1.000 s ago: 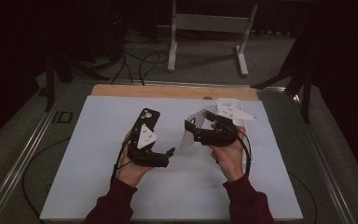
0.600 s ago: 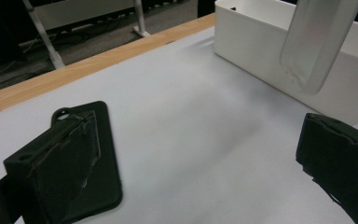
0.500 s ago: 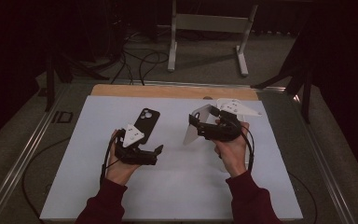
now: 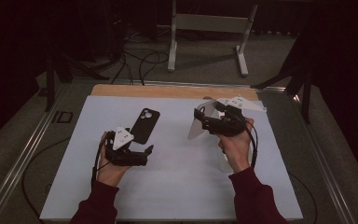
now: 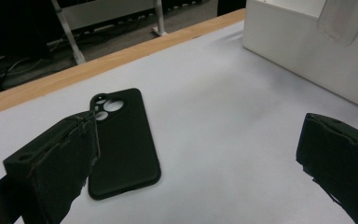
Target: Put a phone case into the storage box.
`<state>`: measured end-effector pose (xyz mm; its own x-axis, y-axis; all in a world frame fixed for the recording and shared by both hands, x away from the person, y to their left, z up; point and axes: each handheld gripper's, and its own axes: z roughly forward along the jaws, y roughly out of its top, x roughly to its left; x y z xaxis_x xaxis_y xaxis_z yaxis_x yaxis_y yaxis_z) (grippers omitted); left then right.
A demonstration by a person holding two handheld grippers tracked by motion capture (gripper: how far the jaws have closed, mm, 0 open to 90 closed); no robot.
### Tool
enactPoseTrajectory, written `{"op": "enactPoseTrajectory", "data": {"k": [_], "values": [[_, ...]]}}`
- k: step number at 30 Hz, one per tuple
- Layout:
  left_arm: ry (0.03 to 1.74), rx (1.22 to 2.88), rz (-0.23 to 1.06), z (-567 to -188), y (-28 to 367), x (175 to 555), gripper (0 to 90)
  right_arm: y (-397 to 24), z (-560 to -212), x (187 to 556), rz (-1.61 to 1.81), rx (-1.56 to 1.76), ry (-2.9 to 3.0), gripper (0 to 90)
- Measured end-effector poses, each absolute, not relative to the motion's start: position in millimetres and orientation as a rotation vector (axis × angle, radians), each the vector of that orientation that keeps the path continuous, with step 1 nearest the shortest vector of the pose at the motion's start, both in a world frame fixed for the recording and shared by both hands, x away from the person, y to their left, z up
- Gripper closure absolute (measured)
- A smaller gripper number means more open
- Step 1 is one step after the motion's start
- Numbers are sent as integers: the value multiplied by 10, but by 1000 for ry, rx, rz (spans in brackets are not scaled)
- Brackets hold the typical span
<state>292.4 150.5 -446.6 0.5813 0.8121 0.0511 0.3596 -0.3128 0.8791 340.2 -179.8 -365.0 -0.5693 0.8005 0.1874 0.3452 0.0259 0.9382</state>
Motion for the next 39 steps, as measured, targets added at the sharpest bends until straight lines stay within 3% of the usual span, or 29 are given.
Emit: {"op": "enactPoseTrajectory", "data": {"k": [39], "values": [[943, 1829, 667, -4716, 2024, 2653, 0, -2048, -3559, 3653, 1483, 1215, 1855, 167]]}}
